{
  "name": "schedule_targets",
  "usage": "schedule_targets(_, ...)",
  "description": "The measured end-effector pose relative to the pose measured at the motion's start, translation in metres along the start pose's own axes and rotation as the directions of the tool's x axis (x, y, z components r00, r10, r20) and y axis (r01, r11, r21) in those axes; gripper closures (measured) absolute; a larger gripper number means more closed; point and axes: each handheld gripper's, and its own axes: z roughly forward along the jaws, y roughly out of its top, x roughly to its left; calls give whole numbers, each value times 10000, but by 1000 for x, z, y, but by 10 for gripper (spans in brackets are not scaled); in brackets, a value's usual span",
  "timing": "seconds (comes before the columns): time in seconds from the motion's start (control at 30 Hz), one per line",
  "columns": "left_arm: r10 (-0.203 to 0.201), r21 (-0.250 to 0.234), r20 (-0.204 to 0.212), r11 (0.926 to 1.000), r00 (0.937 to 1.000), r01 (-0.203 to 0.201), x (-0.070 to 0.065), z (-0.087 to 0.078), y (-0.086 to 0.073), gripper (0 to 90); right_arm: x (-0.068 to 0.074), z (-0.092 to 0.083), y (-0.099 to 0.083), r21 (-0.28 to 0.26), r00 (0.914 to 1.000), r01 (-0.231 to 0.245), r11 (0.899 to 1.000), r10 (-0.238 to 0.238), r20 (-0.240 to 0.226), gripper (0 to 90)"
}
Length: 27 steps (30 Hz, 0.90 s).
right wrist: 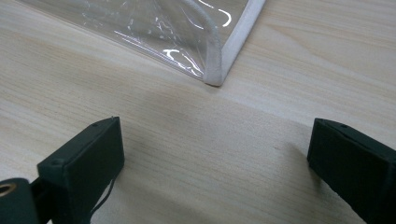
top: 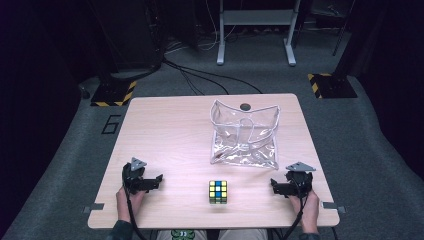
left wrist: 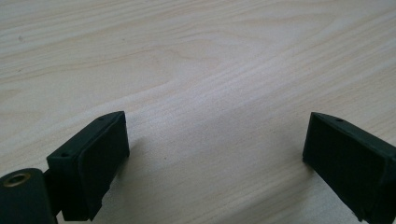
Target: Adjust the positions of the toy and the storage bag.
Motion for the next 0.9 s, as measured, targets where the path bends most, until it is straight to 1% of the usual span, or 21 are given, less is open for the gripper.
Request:
schedule_targets(0.1, 22, 4, 17, 10000, 10000, -22, 0, 0, 0, 69, 0, 0, 0, 12, 10000, 21, 10000, -21, -20, 29)
schedule_targets(0.17, -1, 32, 15, 10000, 10000, 1, 0, 0, 1, 69, 0, 0, 0, 37, 9998, -66, 10000, 65, 173, 10)
schedule_targets(0.3, -27, 39, -4, 10000, 10000, 27, 0, 0, 1, 69, 0, 0, 0, 56, 9998, -34, 10000, 33, 180, 4)
schedule_targets(0.33, -109, -14, -115, 9999, 9999, 109, -1, 1, 1, 69, 1, 0, 0, 46, 9995, -30, 10000, 28, 326, 0)
schedule_targets(0.43, -233, 7, -216, 9997, 9995, 233, -2, 1, 1, 70, 2, 0, 0, 47, 9991, -100, 9999, 98, 410, 0)
schedule_targets(0.5, -260, 11, -249, 9997, 9994, 261, -2, 1, 2, 70, 3, -1, 0, 95, 9991, -57, 9999, 53, 428, 0)
schedule_targets(0.53, -266, 48, -244, 9996, 9993, 267, -2, 1, 2, 70, 3, -1, 1, 144, 9991, -107, 9998, 101, 420, 0)
schedule_targets(0.57, -302, 210, -264, 9993, 9992, 307, -2, 1, 4, 72, 4, -1, 1, 186, 9989, -186, 9997, 178, 425, 0)
schedule_targets(0.6, -221, 317, -194, 9992, 9996, 227, -1, 0, 5, 78, 3, -1, 1, 227, 9991, -166, 9996, 157, 399, 0)
schedule_targets(0.63, -221, 317, -194, 9992, 9996, 227, -1, 0, 5, 89, 3, -1, 2, 286, 9992, -158, 9995, 148, 375, 0)
schedule_targets(0.67, -37, 530, -18, 9986, 10000, 38, -1, 0, 7, 88, 3, -1, 2, 340, 9993, -143, 9993, 131, 358, 0)
schedule_targets(0.7, -32, 618, 36, 9981, 10000, 30, -1, 0, 8, 76, 3, -1, 3, 452, 9992, -239, 9987, 225, 329, 0)
schedule_targets(0.73, -9, 711, 155, 9975, 9999, -2, -1, 1, 9, 61, 2, -1, 4, 456, 9994, -190, 9988, 176, 299, 0)
schedule_targets(0.77, -9, 711, 155, 9975, 9999, -2, -1, 1, 9, 50, 1, 0, 5, 521, 9993, -167, 9985, 150, 331, 0)
schedule_targets(0.8, -64, 841, 354, 9965, 9994, 34, -2, 0, 12, 46, 1, -1, 6, 609, 9993, -270, 9978, 255, 260, 0)
schedule_targets(0.83, -71, 803, 367, 9968, 9993, 42, -2, 0, 14, 46, 0, -2, 8, 550, 9993, -343, 9979, 333, 184, 0)
schedule_targets(0.87, -101, 838, 466, 9965, 9989, 62, -3, 0, 16, 44, -1, -3, 9, 450, 9992, -371, 9983, 365, 147, 0)
schedule_targets(0.9, -101, 815, 492, 9967, 9987, 60, -3, -1, 19, 43, -2, -5, 12, 484, 9991, -417, 9980, 417, 14, 0)
